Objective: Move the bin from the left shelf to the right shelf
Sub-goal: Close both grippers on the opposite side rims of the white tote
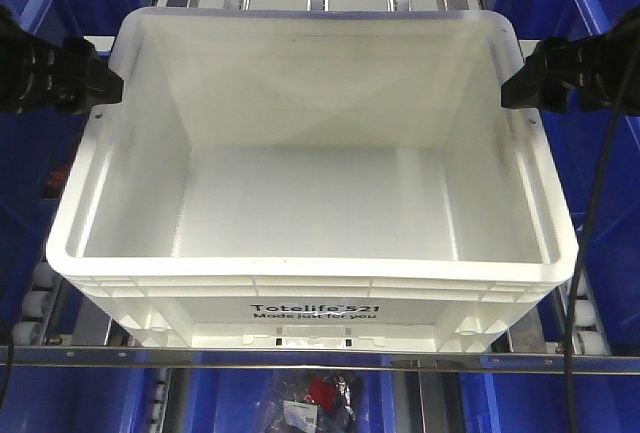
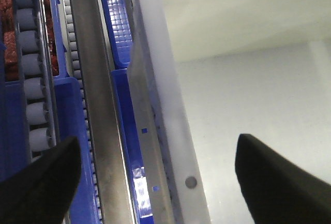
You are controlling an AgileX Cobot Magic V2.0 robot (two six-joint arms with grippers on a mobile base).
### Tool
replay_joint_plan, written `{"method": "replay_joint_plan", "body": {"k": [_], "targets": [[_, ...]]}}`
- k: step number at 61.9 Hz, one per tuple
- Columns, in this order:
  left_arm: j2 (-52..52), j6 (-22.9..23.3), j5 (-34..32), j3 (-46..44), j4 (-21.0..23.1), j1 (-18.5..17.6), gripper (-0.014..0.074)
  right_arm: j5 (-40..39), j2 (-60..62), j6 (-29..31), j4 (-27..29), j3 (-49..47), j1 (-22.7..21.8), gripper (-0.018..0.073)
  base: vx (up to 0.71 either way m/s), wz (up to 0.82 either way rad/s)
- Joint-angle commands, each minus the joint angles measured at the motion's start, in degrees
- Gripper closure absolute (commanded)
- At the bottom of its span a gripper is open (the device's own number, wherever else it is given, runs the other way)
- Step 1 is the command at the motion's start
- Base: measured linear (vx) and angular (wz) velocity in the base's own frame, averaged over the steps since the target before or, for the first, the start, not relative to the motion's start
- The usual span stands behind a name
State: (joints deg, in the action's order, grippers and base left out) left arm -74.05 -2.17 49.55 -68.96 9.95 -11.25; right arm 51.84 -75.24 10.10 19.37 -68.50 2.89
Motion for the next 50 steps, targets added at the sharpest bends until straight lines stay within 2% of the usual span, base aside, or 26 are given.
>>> {"method": "replay_joint_plan", "body": {"k": [1,13,33,50], "targets": [[-0.17,0.37,-2.88,-2.00,1.05,-0.34,0.0012,-2.69,0.60,1.27,2.43,-1.92,-0.32,-0.0034,0.00,0.00],[-2.74,0.37,-2.32,-2.00,1.11,-0.34,0.0012,-2.88,-1.06,2.17,4.84,-2.01,-0.32,-0.0034,0.00,0.00],[-4.08,0.35,-0.71,-6.49,1.11,-0.34,0.0012,0.25,-5.12,2.04,4.84,-8.22,-0.32,-0.0034,0.00,0.00],[-6.78,0.35,3.14,-6.95,1.99,-0.34,0.0012,1.77,-8.61,2.09,4.93,-8.28,-0.21,-0.0034,0.00,0.00]]}}
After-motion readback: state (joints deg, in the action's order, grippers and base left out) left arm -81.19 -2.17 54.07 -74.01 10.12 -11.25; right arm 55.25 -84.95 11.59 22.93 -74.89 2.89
